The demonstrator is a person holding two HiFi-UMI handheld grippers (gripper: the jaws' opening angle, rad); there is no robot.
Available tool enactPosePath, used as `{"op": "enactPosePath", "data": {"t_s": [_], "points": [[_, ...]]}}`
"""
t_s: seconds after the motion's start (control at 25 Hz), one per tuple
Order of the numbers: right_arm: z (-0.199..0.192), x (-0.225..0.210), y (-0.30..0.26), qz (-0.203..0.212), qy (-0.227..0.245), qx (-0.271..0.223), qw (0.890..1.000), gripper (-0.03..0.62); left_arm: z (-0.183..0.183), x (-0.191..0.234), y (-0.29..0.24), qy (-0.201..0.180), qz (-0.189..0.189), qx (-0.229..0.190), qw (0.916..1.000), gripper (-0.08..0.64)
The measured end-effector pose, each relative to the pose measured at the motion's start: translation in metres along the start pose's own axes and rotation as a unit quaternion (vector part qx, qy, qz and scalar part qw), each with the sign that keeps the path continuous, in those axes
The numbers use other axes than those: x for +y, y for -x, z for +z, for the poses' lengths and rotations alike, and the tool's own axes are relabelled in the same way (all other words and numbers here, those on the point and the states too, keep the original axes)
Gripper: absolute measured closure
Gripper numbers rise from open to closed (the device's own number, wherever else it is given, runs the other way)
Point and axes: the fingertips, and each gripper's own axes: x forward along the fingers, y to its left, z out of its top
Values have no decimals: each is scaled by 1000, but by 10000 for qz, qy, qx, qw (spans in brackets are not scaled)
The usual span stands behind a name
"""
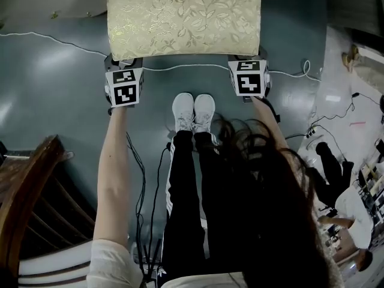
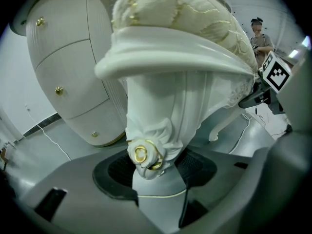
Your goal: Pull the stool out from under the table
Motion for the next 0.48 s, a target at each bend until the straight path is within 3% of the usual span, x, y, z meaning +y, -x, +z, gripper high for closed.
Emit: {"op": "enactPosePath", "data": {"t_s": [0.48], "points": [[-7, 1, -2, 27, -13, 261, 9997, 314, -5, -2, -5, 18, -120, 278, 9995, 301]]}}
